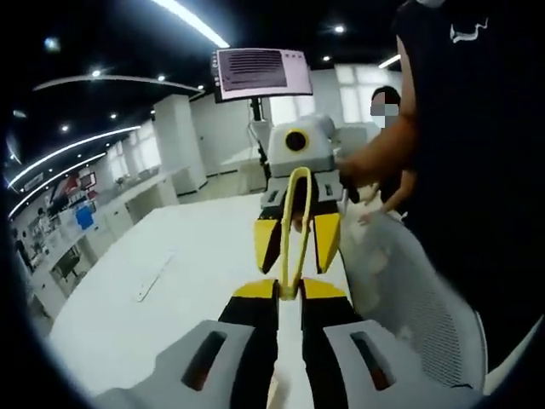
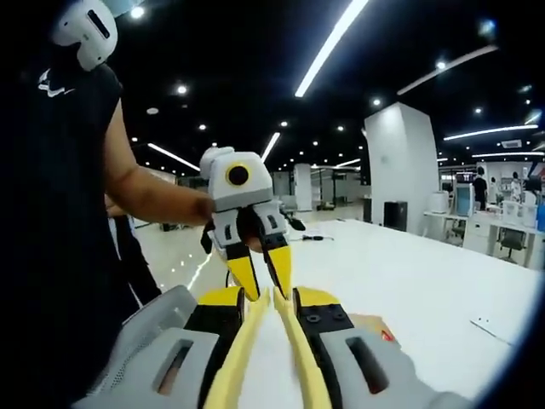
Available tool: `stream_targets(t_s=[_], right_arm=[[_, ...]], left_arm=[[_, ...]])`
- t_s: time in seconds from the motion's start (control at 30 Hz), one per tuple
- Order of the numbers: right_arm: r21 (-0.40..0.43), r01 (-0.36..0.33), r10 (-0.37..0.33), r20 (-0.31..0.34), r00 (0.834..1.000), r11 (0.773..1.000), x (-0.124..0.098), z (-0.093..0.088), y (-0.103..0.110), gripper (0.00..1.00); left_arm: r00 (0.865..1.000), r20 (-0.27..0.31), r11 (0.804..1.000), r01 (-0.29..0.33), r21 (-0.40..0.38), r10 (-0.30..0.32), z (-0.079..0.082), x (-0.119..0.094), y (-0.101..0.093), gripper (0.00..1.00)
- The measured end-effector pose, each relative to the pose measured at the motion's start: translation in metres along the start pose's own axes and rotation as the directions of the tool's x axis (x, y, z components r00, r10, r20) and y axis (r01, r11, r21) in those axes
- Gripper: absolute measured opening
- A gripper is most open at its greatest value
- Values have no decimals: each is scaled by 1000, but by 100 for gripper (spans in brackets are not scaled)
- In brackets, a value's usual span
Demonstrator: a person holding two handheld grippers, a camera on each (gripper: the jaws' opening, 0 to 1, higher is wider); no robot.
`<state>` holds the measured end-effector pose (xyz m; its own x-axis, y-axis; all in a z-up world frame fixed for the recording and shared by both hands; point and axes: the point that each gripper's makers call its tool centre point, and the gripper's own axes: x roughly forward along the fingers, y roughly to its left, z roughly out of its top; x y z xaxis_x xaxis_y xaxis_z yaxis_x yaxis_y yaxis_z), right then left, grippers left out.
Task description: Place the target food into the container with the food tongs after gripping and lifting it, then release it inside without dropping or visibly crushing the food.
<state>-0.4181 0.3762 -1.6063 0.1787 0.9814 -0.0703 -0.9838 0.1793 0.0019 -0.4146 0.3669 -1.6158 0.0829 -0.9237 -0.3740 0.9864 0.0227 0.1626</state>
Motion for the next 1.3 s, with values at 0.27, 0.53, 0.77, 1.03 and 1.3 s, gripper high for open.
stream_targets(t_s=[0.27, 0.53, 0.77, 1.03, 1.3], right_arm=[[52, 28, -27, -21, 999, 998, -5, -4, -6, 27], [84, 73, -69, -52, 996, 994, -20, -7, -18, 34], [85, 110, -105, -66, 992, 990, -39, -8, -25, 35], [80, 142, -135, -84, 987, 987, -56, -10, -30, 31], [58, 161, -154, -105, 982, 985, -68, -15, -30, 22]], left_arm=[[1000, -23, 1000, -12, -9, 12, -3, -4, 4, 0], [998, -31, 998, -60, 2, 60, -4, -10, 13, 0], [996, -36, 997, -76, 3, 77, -6, -14, 16, 0], [994, -60, 996, -88, 29, 90, -11, -13, 19, 0], [993, -74, 995, -93, 24, 95, -19, -11, 19, 0]])
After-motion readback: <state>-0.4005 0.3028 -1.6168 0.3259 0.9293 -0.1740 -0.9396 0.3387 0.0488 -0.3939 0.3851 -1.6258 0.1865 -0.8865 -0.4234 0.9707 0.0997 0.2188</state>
